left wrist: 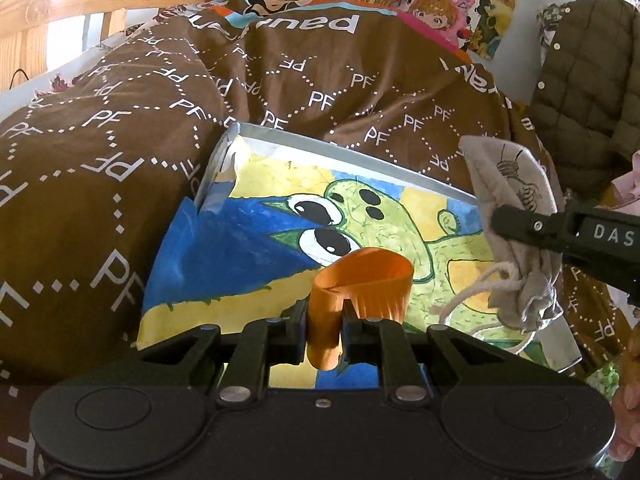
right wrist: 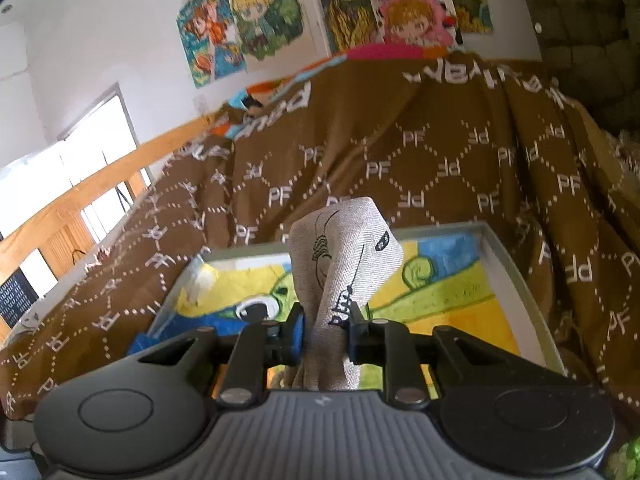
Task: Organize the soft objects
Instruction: 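Carry the orange cup and beige pouch to the grey tray with both tools, then open both tools to drop the cup and pouch into the tray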
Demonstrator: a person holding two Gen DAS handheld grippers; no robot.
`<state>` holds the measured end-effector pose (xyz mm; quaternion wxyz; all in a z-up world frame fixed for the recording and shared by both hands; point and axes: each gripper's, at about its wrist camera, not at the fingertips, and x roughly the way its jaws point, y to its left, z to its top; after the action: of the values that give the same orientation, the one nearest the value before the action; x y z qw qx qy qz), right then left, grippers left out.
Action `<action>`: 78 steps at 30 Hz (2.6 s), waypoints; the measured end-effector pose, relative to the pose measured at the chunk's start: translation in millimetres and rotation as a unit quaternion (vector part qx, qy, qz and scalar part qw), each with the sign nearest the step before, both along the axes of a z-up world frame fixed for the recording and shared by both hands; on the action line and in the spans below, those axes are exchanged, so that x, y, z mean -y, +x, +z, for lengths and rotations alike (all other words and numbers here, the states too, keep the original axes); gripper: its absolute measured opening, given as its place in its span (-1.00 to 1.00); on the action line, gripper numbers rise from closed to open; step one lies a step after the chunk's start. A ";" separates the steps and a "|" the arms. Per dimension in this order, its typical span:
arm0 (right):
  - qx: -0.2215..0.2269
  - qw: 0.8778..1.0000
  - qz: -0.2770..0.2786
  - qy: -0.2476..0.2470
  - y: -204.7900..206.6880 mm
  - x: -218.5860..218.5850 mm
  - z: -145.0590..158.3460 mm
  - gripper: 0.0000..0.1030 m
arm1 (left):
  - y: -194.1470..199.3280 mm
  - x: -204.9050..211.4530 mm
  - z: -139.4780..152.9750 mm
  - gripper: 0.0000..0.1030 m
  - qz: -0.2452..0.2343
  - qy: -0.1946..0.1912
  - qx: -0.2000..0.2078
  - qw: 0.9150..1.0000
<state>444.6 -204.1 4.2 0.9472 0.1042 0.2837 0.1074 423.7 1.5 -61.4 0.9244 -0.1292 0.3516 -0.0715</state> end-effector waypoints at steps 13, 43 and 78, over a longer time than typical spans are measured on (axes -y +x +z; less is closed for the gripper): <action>-0.045 0.999 0.000 0.031 -7.9 11.4 -4.9 -0.09 | -24.1 14.0 35.4 0.14 0.001 0.088 0.039 0.995; 0.156 0.987 -0.014 0.023 -203.7 34.8 96.5 0.99 | -190.8 -1.2 178.8 0.98 0.047 0.134 0.217 0.966; 0.100 0.992 -0.033 -0.069 -389.5 0.2 57.6 1.00 | -383.0 -46.3 97.2 0.99 -0.010 0.079 0.190 0.979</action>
<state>55.1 -204.3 61.7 0.9787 0.0363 0.1909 0.0657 40.7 47.8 35.8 0.9810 -0.0368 0.1749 -0.0758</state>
